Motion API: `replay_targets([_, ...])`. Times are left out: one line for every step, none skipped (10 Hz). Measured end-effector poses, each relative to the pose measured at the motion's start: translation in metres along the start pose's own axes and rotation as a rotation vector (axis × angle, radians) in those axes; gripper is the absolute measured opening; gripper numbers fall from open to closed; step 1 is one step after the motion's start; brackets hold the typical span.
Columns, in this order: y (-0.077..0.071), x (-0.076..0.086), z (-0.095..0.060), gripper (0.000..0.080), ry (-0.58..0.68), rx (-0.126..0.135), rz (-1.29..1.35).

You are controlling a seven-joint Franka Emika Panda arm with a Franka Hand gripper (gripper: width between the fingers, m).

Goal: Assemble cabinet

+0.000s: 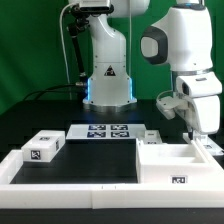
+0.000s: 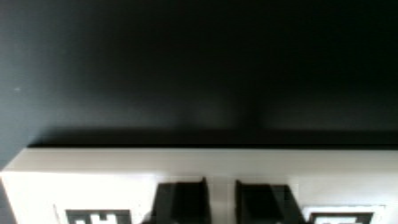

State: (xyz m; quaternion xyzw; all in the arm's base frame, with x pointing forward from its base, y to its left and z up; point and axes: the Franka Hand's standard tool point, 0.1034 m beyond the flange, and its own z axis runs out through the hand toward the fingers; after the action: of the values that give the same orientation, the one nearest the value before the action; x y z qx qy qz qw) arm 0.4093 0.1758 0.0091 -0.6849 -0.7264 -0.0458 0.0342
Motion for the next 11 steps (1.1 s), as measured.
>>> replay_targets([0.0, 0.0, 0.0, 0.0067, 0.0, 0.0, 0.0])
replay_targets([0.0, 0.0, 0.0, 0.0067, 0.0, 0.0, 0.0])
replay_targets([0.0, 0.0, 0.0, 0.0067, 0.0, 0.0, 0.0])
replay_targets([0.0, 0.0, 0.0, 0.0067, 0.0, 0.0, 0.0])
replay_targets([0.001, -0.002, -0.002, 0.0067, -0.004, 0.002, 0.002])
replay_targets([0.005, -0.008, -0.012, 0.0068, -0.018, 0.001, 0.01])
replay_targets([0.009, -0.014, -0.025, 0.0068, -0.036, 0.0, 0.016])
replay_targets([0.012, -0.021, -0.037, 0.0068, -0.054, 0.003, 0.024])
replay_targets([0.016, -0.034, -0.05, 0.0068, -0.077, 0.012, 0.035])
replay_targets([0.02, -0.047, -0.059, 0.0068, -0.085, 0.005, 0.051])
replay_targets([0.022, -0.056, -0.061, 0.0068, -0.087, 0.004, 0.058])
